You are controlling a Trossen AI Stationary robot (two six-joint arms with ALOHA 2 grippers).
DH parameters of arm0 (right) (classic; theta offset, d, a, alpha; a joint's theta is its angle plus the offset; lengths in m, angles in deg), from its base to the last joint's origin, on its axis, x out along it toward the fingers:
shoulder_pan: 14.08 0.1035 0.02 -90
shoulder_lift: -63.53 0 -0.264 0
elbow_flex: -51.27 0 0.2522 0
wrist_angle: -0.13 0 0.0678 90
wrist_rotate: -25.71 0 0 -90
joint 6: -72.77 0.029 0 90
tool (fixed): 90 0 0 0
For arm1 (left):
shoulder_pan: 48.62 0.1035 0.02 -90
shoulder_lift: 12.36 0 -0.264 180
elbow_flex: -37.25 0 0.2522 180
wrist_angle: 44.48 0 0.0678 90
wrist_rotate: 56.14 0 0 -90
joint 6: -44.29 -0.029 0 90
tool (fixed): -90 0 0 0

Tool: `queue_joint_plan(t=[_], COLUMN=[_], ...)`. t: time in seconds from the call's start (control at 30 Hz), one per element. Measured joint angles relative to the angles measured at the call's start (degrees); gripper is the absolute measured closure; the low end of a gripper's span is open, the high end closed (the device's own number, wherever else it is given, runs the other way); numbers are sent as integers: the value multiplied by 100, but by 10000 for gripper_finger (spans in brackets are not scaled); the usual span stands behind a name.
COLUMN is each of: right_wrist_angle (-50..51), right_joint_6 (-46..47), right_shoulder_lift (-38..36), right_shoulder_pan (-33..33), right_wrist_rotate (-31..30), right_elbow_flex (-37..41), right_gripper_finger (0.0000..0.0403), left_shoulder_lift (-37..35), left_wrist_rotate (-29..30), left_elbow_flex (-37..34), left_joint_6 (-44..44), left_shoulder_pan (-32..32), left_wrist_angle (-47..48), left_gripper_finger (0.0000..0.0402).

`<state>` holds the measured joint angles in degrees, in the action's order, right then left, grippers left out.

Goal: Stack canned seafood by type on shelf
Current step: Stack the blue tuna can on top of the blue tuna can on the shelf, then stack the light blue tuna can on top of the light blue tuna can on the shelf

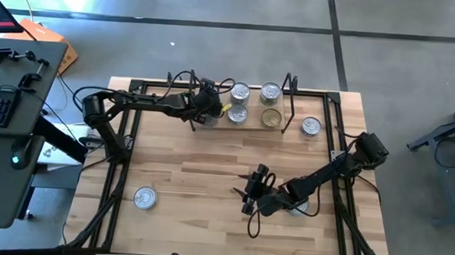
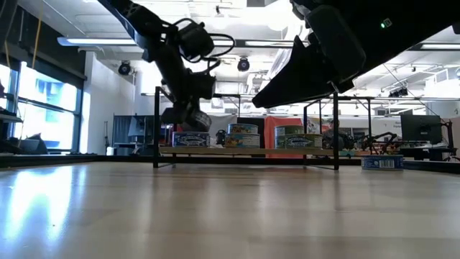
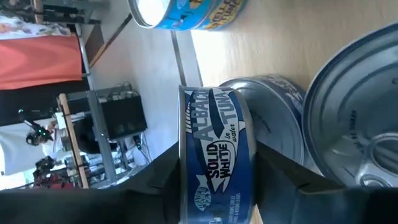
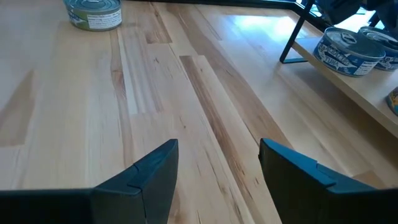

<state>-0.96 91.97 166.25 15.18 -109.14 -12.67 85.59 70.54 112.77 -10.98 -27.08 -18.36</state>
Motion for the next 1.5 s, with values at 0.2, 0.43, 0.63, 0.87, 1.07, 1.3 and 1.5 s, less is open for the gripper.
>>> queue_joint_plan(t=[0.2, 0.43, 0.63, 0.87, 1.07, 1.3, 1.5], right_wrist_angle=[23, 26, 30, 45, 48, 1060, 2925], right_joint_6=[2, 3, -2, 2, -2, 400, 2228], right_shoulder_lift=[0, 0, 0, 0, 0, -70, -231], right_shoulder_pan=[0, 0, 0, 0, 0, 43, 395], right_wrist_rotate=[-4, -5, -4, -4, -11, -270, -532], right_elbow_flex=[0, 0, 0, 0, 0, 2, 7], right_gripper_finger=[187, 187, 187, 187, 187, 187, 187], left_shoulder_lift=[-31, -29, -29, -29, -127, -491, -617], left_wrist_rotate=[-67, -430, -622, -627, -36, -145, -2391], left_elbow_flex=[0, 0, 0, 135, 645, 944, 524], left_joint_6=[-95, -363, -375, -339, -106, 2205, 4717], left_shoulder_pan=[-7, 20, 22, 19, -383, -1354, -2220], left_wrist_angle=[20, 22, -76, -35, 19, 211, 260], left_gripper_finger=[196, 153, 131, 126, 126, 126, 126])
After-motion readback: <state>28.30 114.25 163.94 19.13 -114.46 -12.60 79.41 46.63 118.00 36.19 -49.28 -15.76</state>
